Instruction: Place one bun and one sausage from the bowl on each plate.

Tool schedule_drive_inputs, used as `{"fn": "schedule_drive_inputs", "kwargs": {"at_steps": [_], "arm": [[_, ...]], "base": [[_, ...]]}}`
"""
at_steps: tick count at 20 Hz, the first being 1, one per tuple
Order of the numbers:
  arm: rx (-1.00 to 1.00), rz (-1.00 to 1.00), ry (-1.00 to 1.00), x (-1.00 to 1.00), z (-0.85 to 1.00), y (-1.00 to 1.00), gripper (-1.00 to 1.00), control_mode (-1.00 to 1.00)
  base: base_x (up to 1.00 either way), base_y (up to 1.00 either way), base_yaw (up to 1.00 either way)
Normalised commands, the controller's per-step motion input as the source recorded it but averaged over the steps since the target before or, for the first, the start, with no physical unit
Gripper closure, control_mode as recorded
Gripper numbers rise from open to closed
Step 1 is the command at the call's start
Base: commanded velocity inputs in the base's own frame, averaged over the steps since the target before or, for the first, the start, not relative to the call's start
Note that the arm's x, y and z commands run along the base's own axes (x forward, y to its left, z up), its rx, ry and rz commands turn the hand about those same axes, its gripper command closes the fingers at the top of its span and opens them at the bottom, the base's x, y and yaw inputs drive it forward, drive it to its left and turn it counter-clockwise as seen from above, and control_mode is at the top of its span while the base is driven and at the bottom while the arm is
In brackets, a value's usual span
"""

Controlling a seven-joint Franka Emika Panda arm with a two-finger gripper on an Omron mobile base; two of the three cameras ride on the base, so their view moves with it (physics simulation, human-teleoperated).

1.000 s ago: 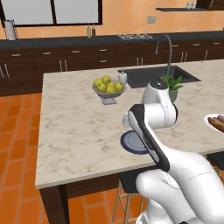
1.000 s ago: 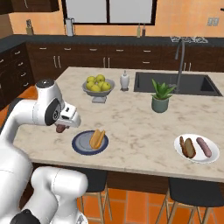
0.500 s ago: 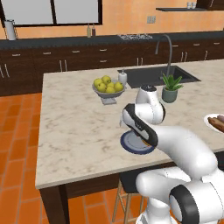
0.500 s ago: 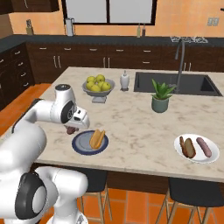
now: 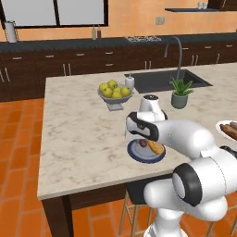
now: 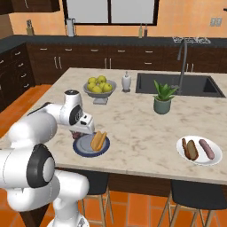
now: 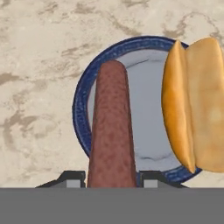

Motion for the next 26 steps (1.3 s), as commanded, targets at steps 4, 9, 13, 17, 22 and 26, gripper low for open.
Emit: {"fn": "schedule_drive_inputs", "kwargs": {"at_steps": [4,9,13,17,22,26], "arm": [[0.00,0.00,0.00,0.10,-0.37,-0.09,1.00,-1.00],[0.00,0.00,0.00,0.24,-0.45,-0.11,1.00,-1.00],[0.00,0.00,0.00,0.23,-0.25,0.00,1.00,-1.00],[0.00,0.00,0.00,0.05,-0.05,0.00,-1.00,-1.00],[0.00,0.00,0.00,0.00,0.00,0.00,-1.00,-1.00],[0.00,0.00,-0.01,-0.21,0.03,0.00,-1.00,-1.00]], "base": [[0.00,0.00,0.00],[0.00,0.00,0.00],[0.00,0.00,0.00],[0.00,0.00,0.00],[0.00,0.00,0.00],[0.00,0.00,0.00]]}}
